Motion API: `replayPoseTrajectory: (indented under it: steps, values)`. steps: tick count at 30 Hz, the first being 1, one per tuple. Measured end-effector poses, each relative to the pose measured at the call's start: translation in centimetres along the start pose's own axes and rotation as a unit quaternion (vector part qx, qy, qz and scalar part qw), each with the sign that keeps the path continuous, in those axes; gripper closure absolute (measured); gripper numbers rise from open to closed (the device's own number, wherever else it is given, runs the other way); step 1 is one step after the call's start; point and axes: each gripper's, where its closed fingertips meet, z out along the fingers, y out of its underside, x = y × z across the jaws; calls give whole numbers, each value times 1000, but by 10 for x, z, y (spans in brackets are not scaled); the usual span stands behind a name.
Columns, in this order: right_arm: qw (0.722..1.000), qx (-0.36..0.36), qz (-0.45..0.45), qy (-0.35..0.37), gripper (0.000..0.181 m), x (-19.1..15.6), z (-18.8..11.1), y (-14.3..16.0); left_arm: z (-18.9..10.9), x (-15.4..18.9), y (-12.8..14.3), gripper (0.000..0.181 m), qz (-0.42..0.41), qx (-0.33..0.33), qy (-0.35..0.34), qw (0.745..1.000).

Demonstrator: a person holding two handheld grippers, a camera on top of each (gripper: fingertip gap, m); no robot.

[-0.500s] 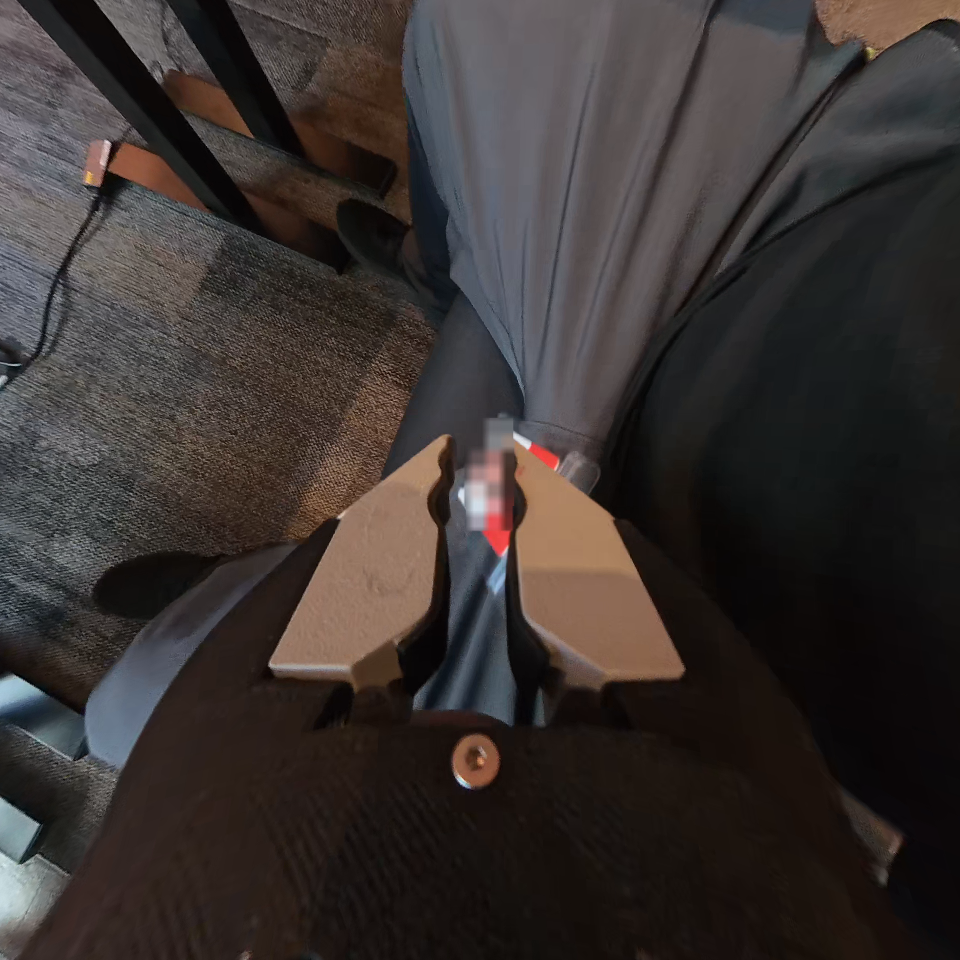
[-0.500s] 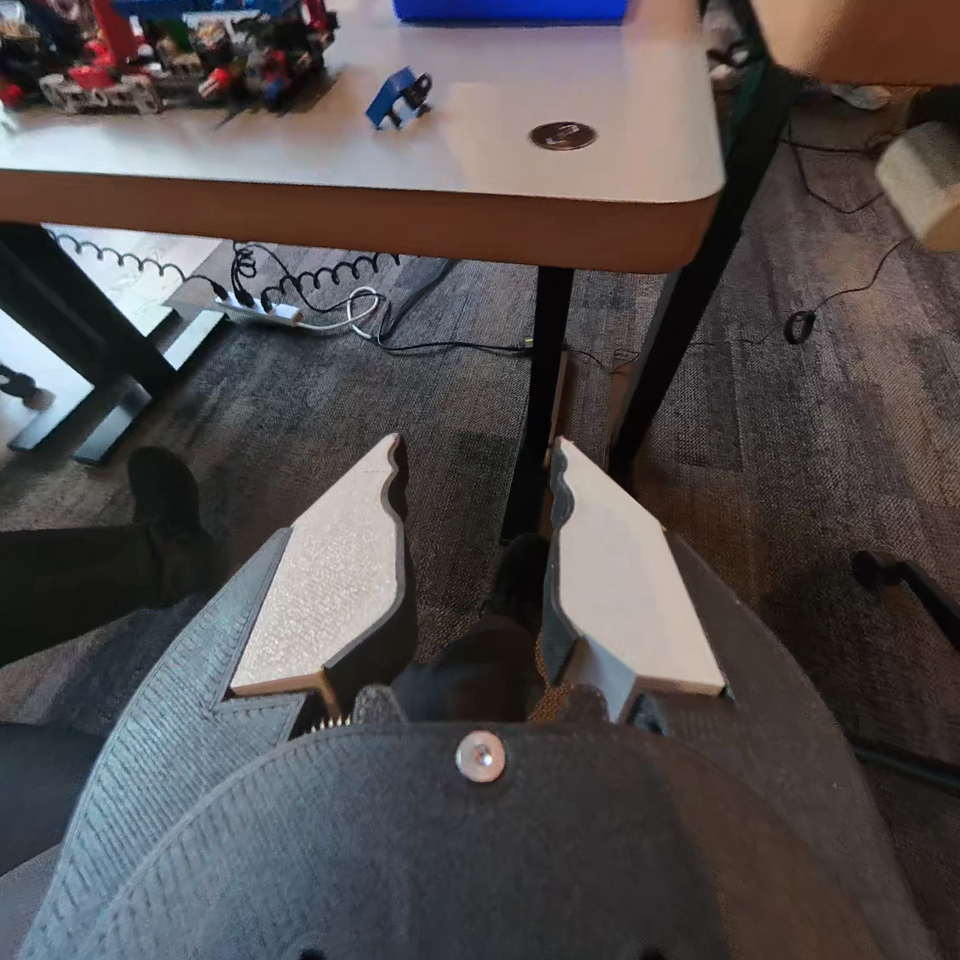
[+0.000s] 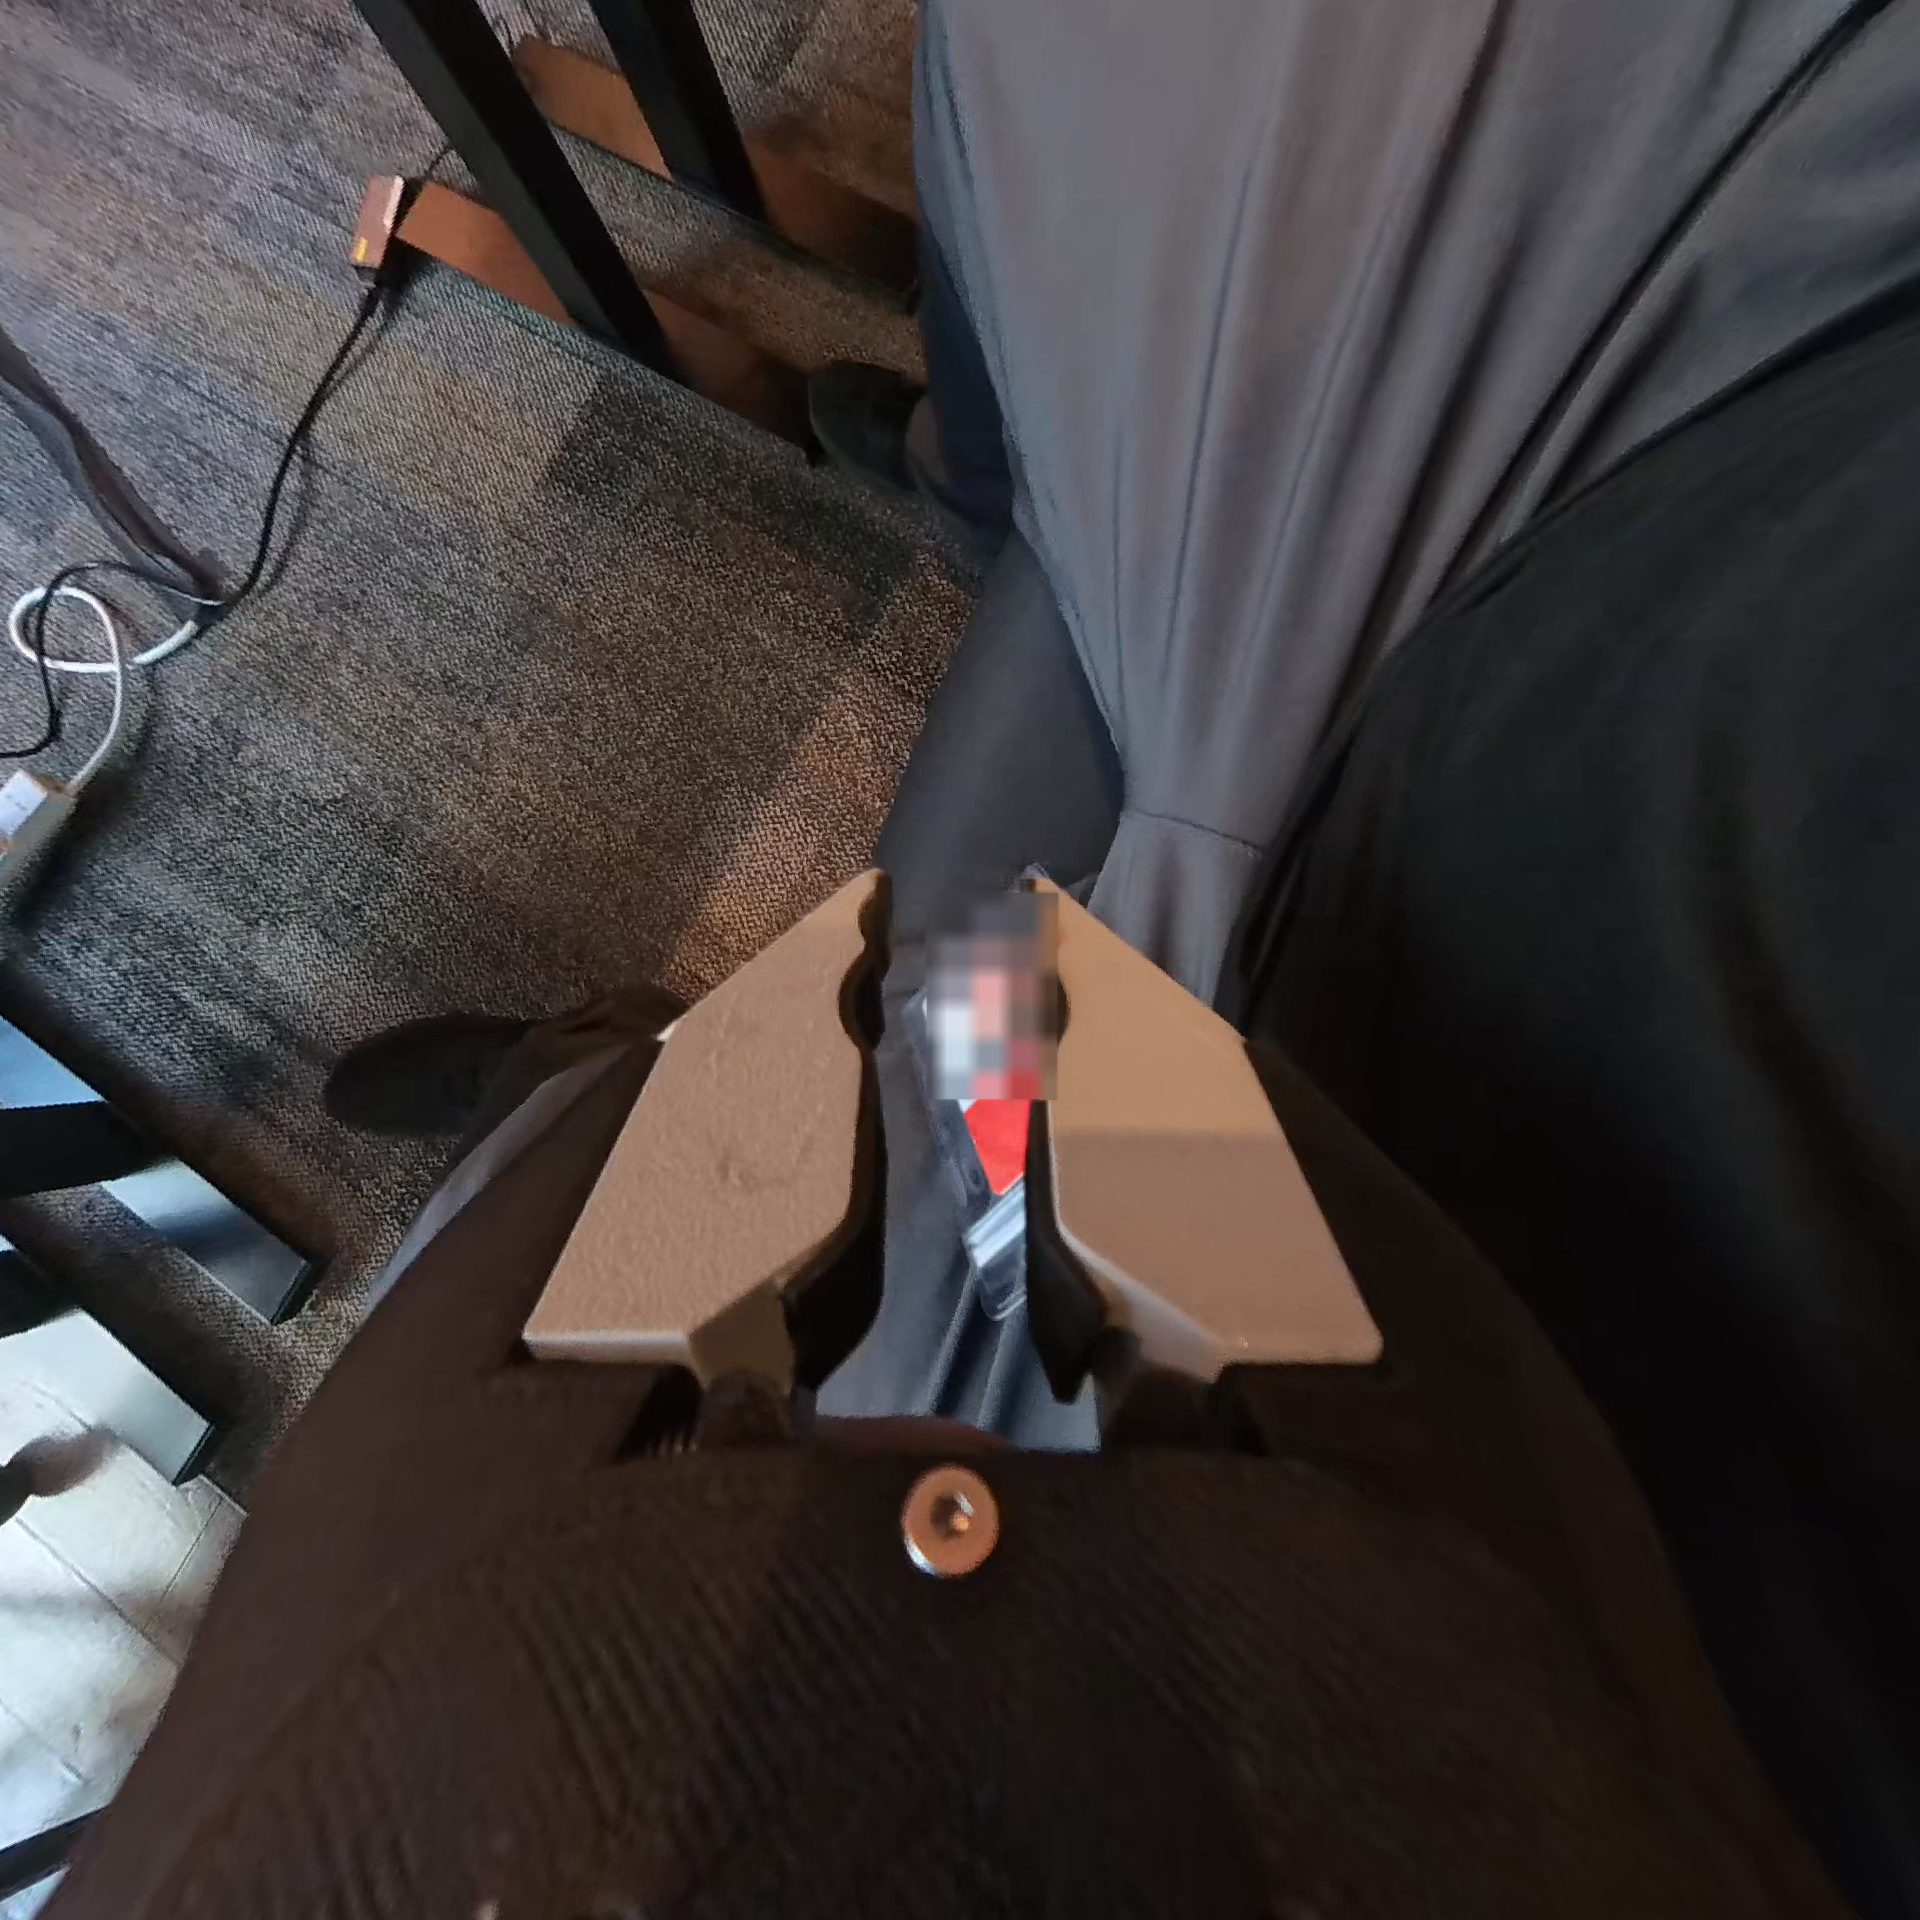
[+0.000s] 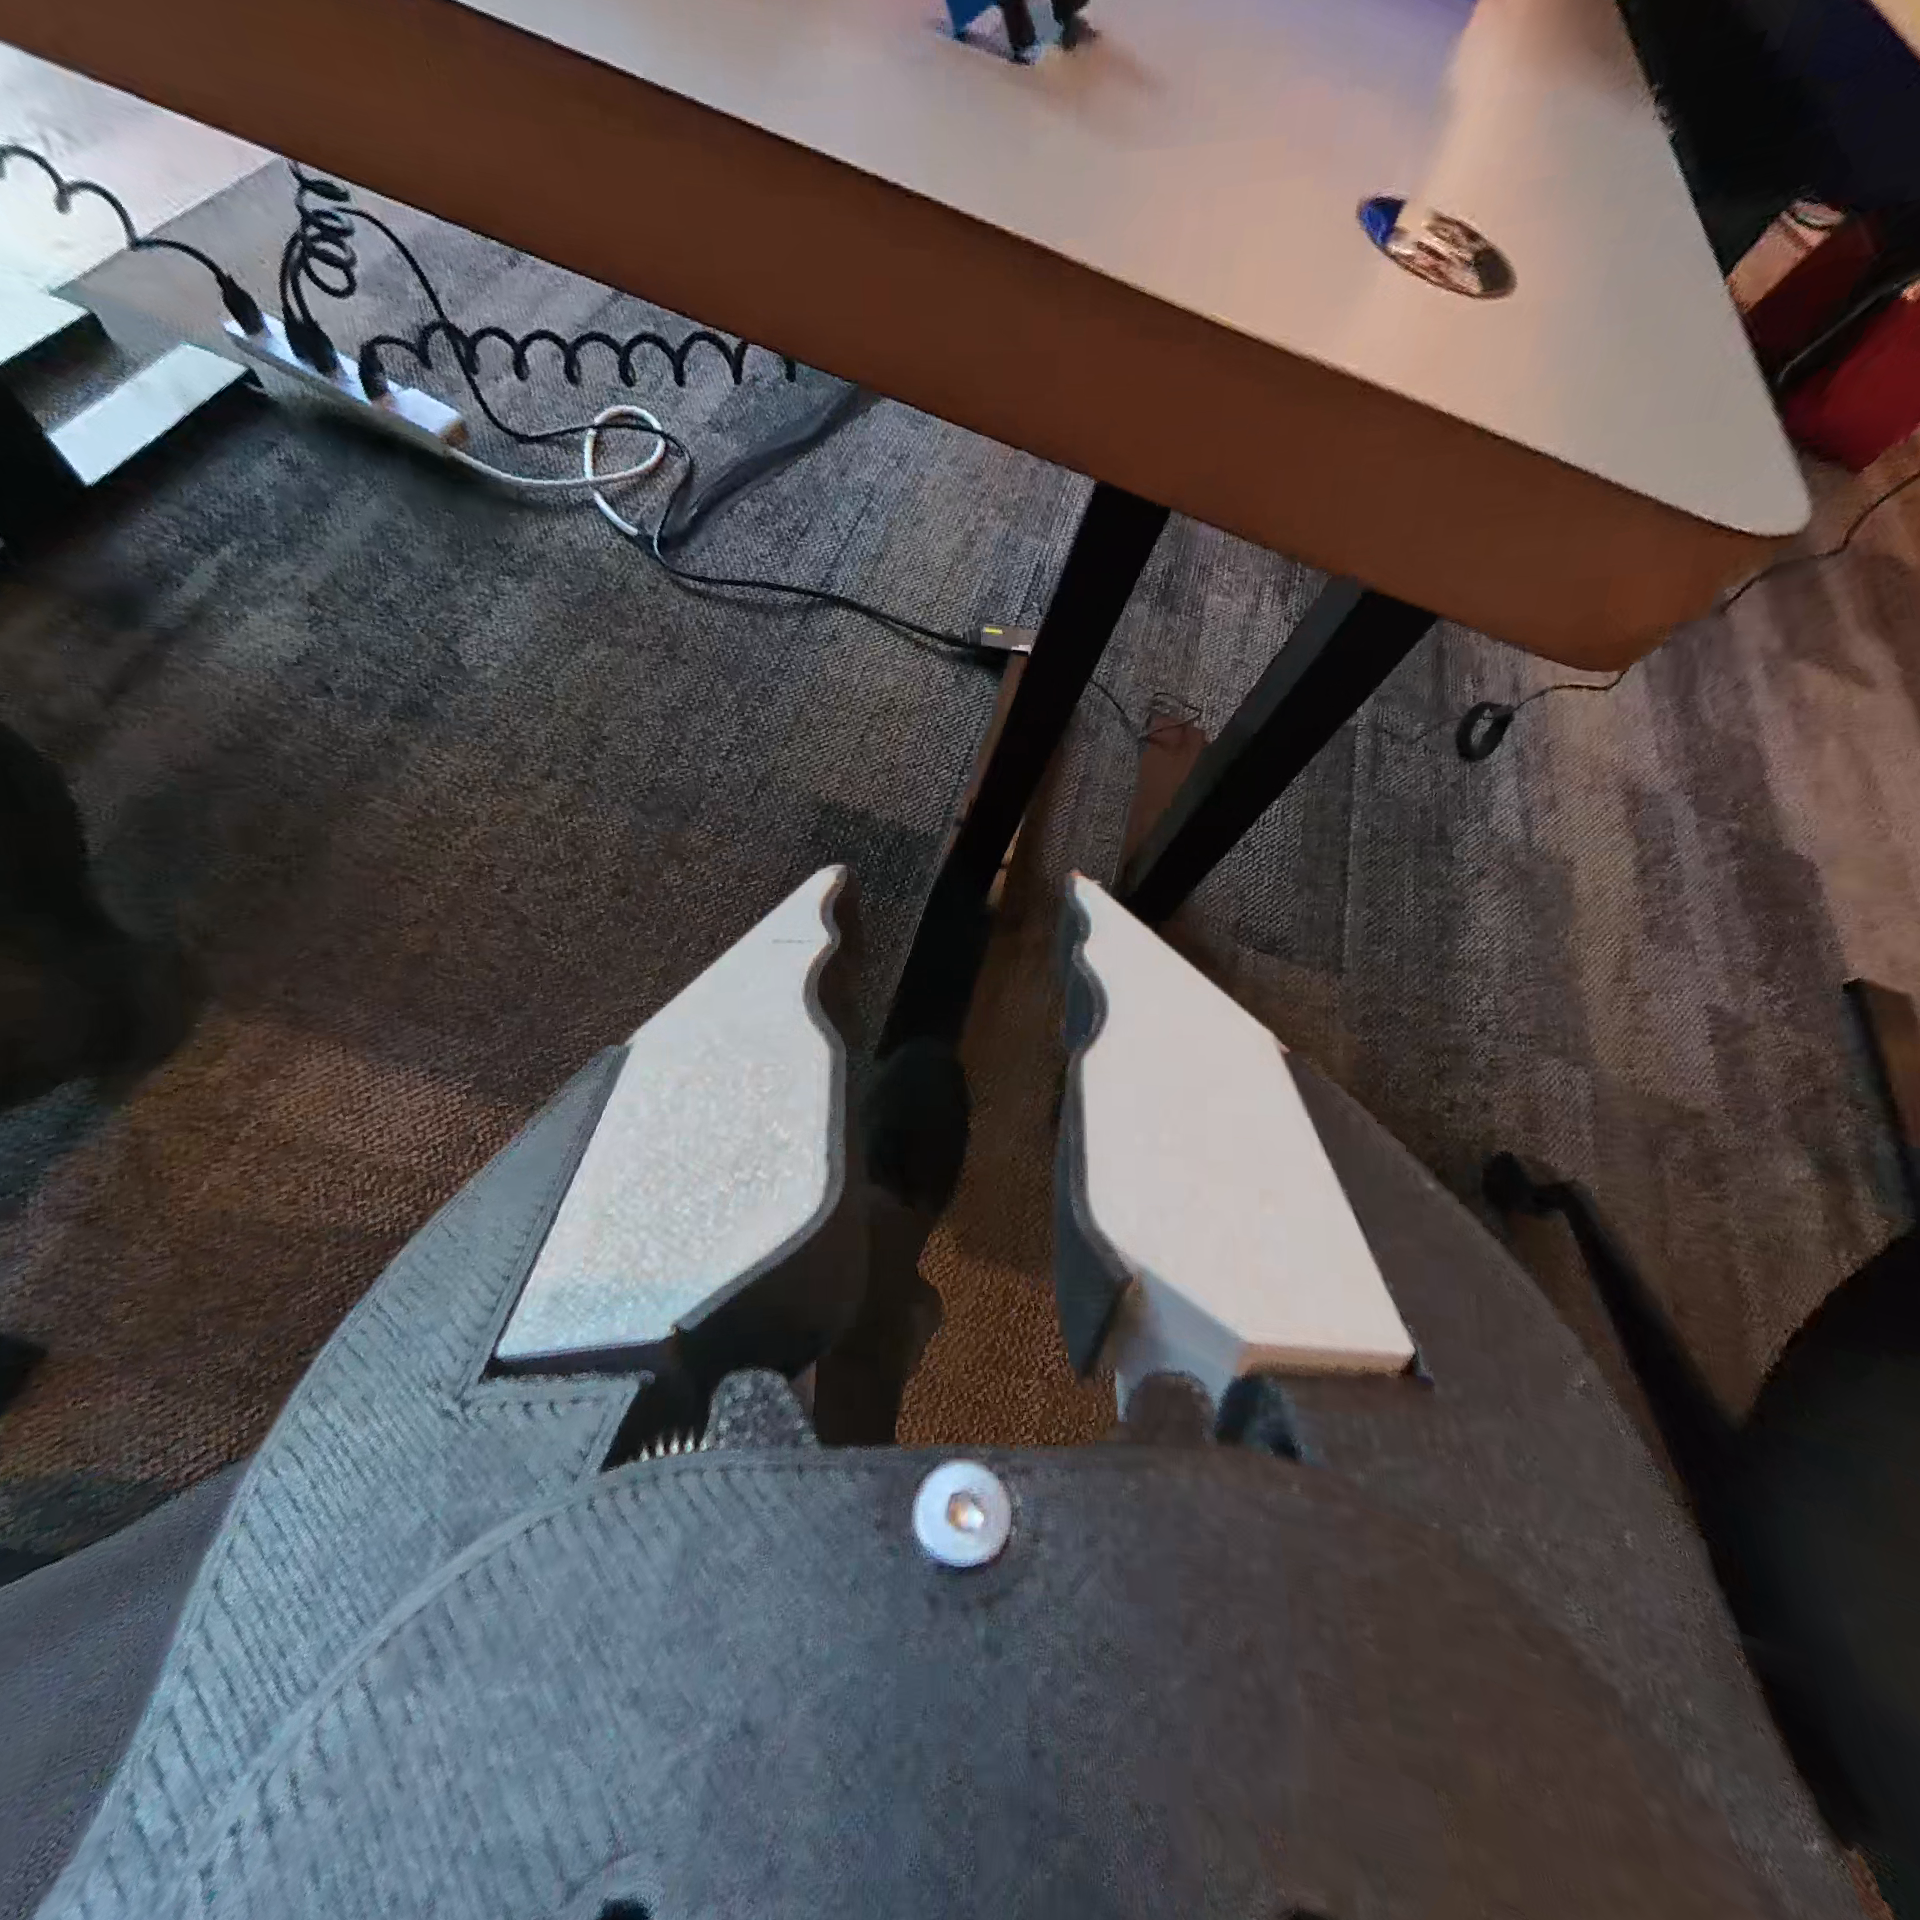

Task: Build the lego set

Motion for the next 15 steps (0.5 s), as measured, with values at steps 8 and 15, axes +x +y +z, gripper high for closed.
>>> replayPoseTrajectory:
  steps: [8,15]
  values:
    - [999,-14,-32,-20,147,-7,0,11,16,16,2,154,32,-37,33,998]
    - [999,-38,-26,-22,148,2,-18,35,30,11,1,147,61,-61,44,995]
